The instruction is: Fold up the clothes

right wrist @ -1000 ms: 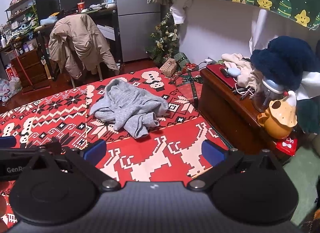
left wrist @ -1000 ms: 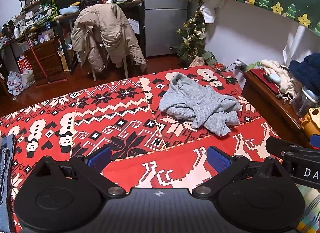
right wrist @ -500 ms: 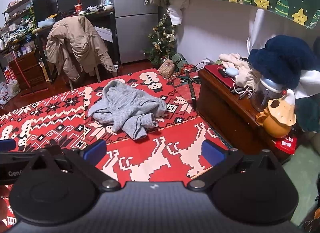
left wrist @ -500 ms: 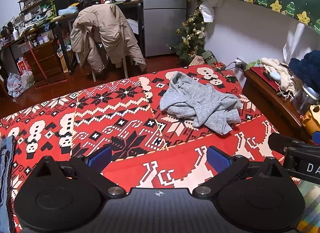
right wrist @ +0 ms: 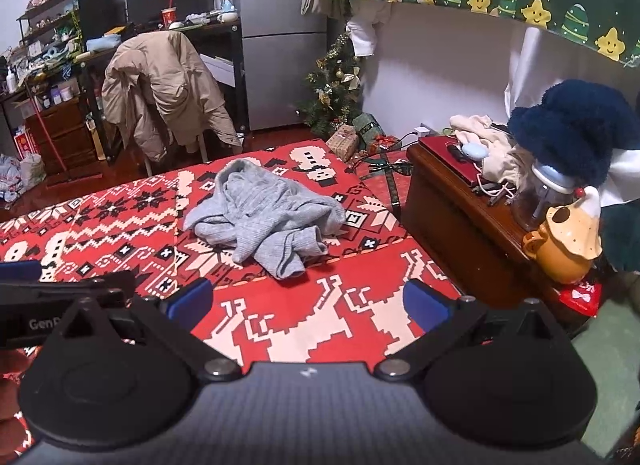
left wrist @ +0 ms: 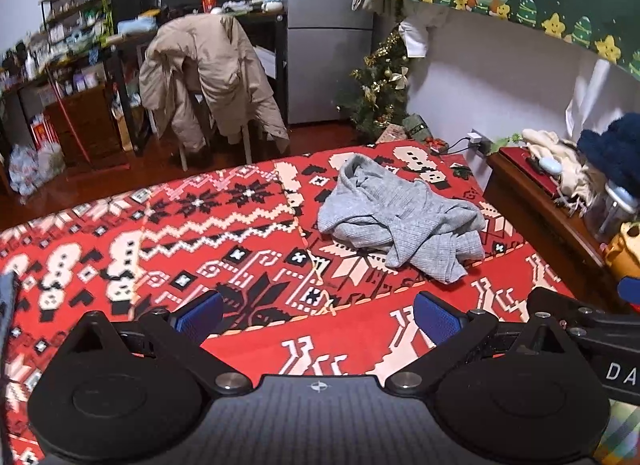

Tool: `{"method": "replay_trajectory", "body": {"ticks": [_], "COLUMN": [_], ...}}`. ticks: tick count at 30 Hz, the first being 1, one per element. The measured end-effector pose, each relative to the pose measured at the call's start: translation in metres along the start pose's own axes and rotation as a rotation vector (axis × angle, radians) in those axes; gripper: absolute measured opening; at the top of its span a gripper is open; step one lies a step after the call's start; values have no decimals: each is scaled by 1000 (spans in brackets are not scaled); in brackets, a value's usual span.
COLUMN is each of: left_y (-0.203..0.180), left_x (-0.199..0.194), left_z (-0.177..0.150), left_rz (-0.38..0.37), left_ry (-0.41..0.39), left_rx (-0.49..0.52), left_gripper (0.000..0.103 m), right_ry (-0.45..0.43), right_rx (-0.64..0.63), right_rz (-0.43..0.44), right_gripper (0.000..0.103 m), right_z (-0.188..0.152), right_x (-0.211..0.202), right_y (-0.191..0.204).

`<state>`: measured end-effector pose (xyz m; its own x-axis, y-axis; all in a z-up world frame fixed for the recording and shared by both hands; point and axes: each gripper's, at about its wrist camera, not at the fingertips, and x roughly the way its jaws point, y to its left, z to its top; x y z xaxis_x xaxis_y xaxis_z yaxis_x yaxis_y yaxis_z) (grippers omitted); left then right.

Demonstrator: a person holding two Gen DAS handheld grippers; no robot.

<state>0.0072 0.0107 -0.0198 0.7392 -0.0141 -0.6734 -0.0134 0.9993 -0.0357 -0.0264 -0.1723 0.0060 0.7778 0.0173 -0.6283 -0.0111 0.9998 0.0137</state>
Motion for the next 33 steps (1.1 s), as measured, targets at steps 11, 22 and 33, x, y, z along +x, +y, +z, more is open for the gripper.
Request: {"method": "replay_trajectory", "body": {"ticks": [11,22,33], "left_y": [7,8,-17], "left_x": [57,136,200], "left_z": [14,41,62], "left_rz": [-60,-111,-140], "left_ry": [-4,2,78], "left_rx": [24,6,40], "left_gripper": [85,75,39], "right_ry": [-54,-42,59], "right_rx": [56,60,128], "right_rz": [95,75,143], "right_gripper": [102,76,30], "right_z": [-5,21,8], "right_x": [59,153,235], "right_y": [-12,-10,-14]}}
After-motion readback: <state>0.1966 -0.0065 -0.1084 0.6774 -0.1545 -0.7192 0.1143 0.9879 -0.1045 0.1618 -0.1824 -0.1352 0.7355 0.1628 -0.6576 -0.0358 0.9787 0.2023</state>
